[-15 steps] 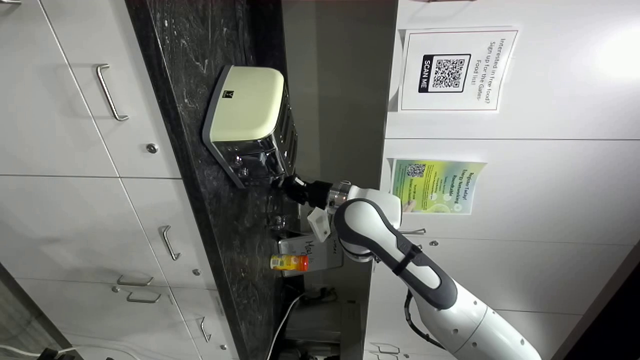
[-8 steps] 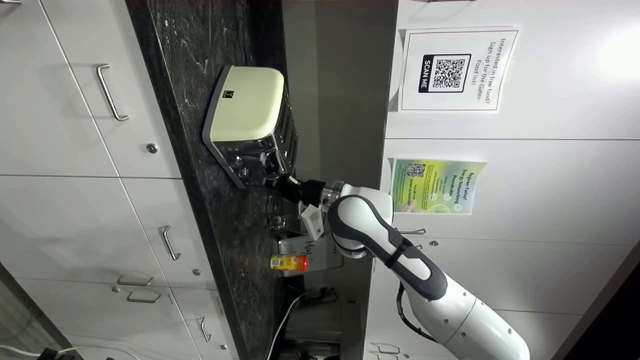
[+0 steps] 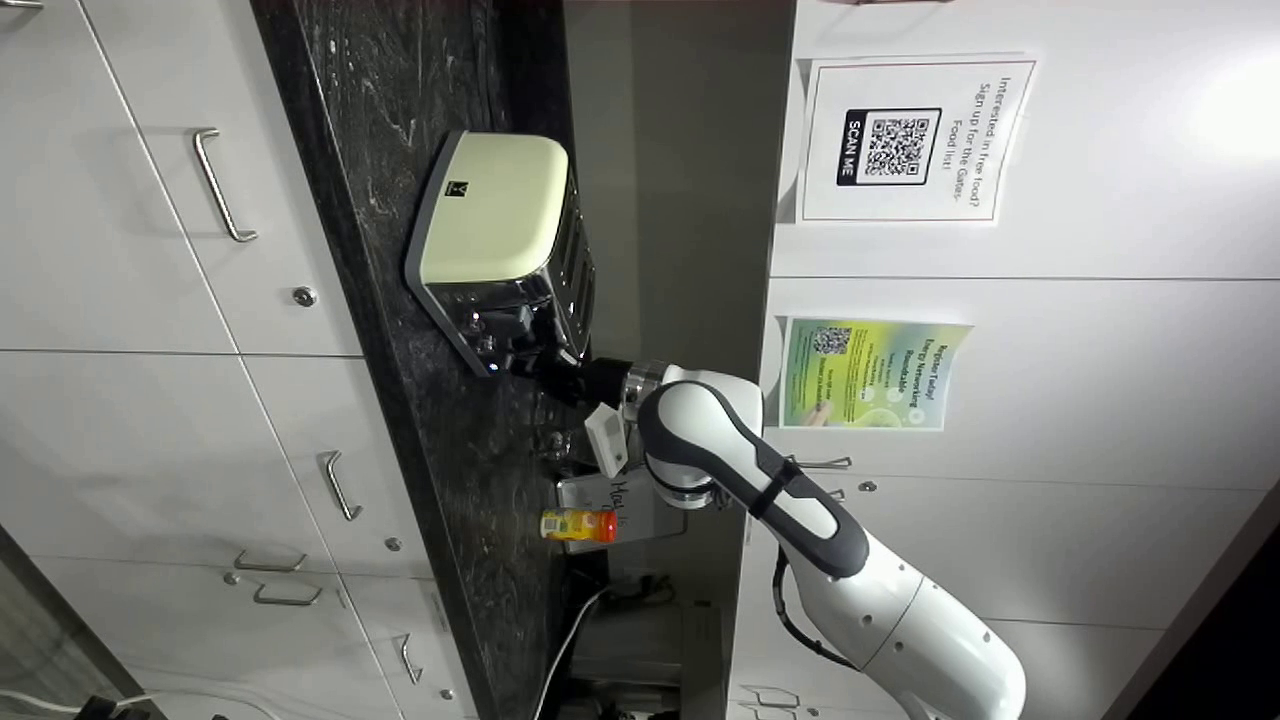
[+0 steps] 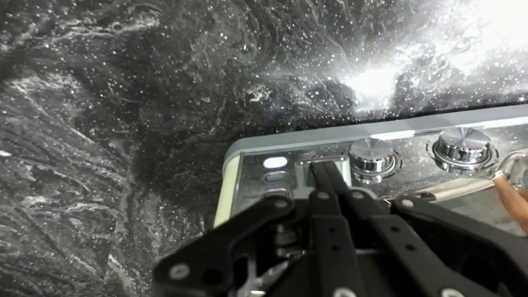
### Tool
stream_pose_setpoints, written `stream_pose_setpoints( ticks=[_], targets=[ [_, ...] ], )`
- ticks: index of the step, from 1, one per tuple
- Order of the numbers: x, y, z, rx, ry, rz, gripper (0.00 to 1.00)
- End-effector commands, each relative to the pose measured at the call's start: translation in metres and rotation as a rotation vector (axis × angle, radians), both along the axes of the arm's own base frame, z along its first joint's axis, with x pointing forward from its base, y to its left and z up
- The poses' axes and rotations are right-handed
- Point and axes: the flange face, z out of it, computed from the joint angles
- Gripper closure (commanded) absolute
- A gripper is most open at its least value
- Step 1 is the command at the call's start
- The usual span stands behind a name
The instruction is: Push down the right button of the toaster.
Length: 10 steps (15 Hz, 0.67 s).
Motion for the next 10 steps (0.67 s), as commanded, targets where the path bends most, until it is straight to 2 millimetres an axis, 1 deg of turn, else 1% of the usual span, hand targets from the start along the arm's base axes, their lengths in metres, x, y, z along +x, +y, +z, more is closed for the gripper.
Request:
stream_pose_setpoints(
  ticks=[1, 3, 4, 5, 6, 7, 8, 10],
  targets=[
    [0.015, -0.015, -0.039, 0.012, 0.028, -0.021, 1.00],
    [0.015, -0.016, -0.046, 0.014, 0.034, -0.031, 1.00],
    [0.014, -0.015, -0.042, 0.015, 0.027, -0.037, 1.00],
    [0.013, -0.014, -0.033, 0.012, 0.012, -0.047, 1.00],
    [0.010, -0.011, -0.018, 0.012, -0.013, -0.048, 1.00],
    [0.006, -0.009, -0.007, 0.015, -0.030, -0.043, 1.00],
    [0.001, -0.006, 0.004, 0.012, -0.046, -0.038, 1.00],
    [-0.010, -0.002, 0.020, -0.002, -0.066, -0.036, 1.00]
  ],
)
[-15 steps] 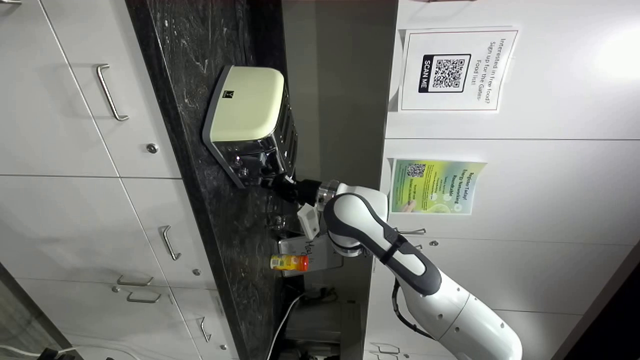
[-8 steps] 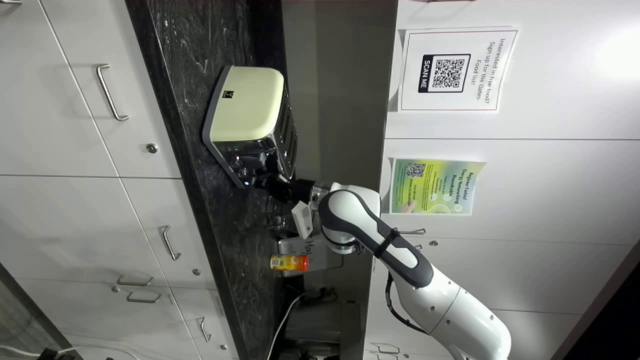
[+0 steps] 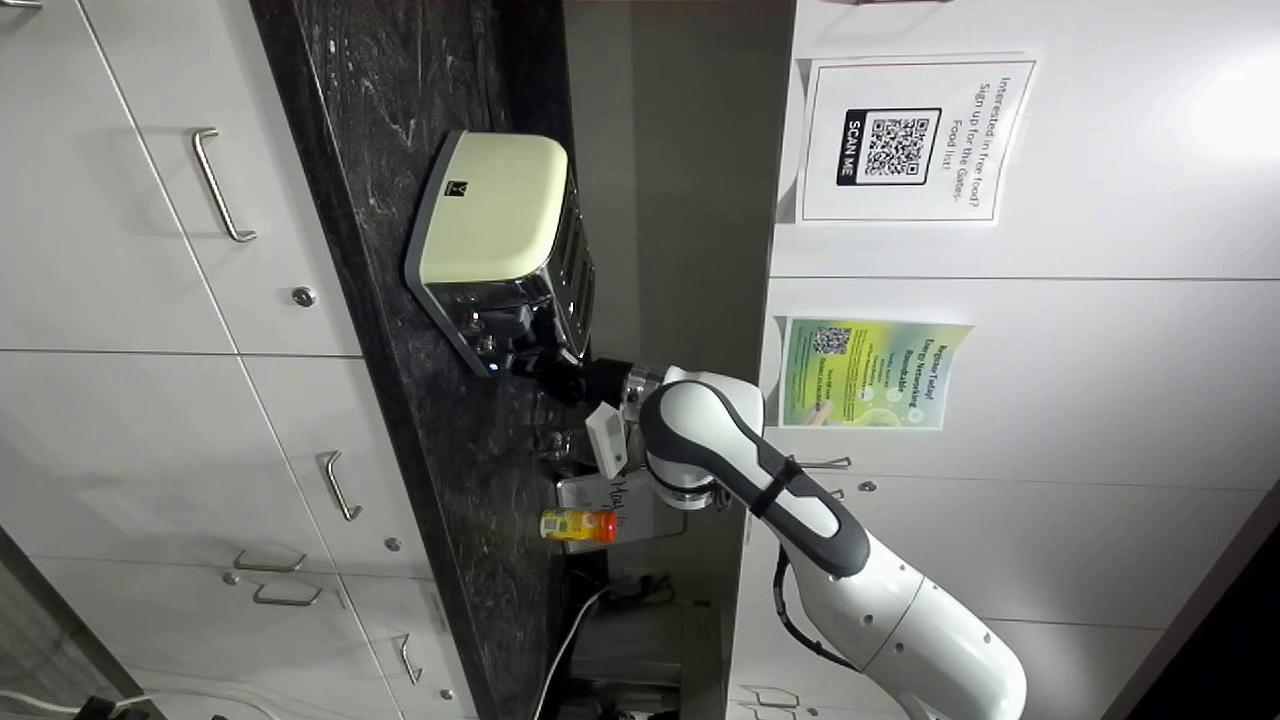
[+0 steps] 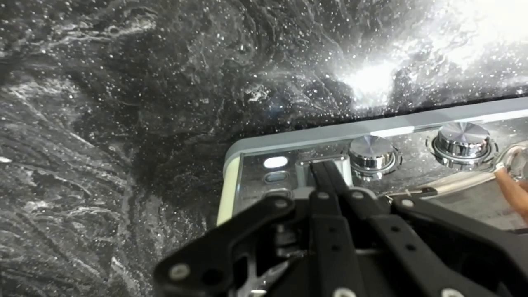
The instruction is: Push down the right button of the toaster.
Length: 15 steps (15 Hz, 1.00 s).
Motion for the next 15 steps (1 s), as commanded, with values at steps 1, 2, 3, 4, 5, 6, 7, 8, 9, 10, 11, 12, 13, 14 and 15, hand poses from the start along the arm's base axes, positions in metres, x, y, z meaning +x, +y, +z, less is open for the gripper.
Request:
stream_pose_setpoints(
  ticks=[1, 2, 3, 4, 5, 6, 7, 8, 9, 10, 11, 12, 13, 14, 15],
  targets=[
    [-0.013, 0.000, 0.022, -0.024, -0.078, -0.011, 1.00],
    [-0.017, 0.001, 0.027, -0.029, -0.091, -0.011, 1.00],
    [-0.023, 0.001, 0.032, -0.031, -0.101, -0.011, 1.00],
    [-0.028, 0.002, 0.037, -0.032, -0.110, -0.012, 1.00],
    [-0.035, 0.004, 0.042, -0.032, -0.116, -0.011, 1.00],
    [-0.039, 0.005, 0.047, -0.036, -0.118, -0.011, 1.00],
    [-0.044, 0.006, 0.052, -0.035, -0.122, -0.007, 1.00],
    [-0.047, 0.008, 0.056, -0.038, -0.125, -0.005, 1.00],
    [-0.051, 0.009, 0.059, -0.038, -0.126, 0.001, 1.00],
    [-0.053, 0.011, 0.063, -0.039, -0.128, 0.005, 1.00],
    [-0.056, 0.012, 0.065, -0.039, -0.130, 0.010, 1.00],
    [-0.058, 0.014, 0.067, -0.041, -0.133, 0.023, 1.00],
    [-0.060, 0.016, 0.069, -0.038, -0.136, 0.043, 1.00],
    [-0.062, 0.017, 0.070, -0.043, -0.139, 0.047, 1.00],
    [-0.064, 0.018, 0.071, -0.043, -0.139, 0.046, 1.00]
  ],
)
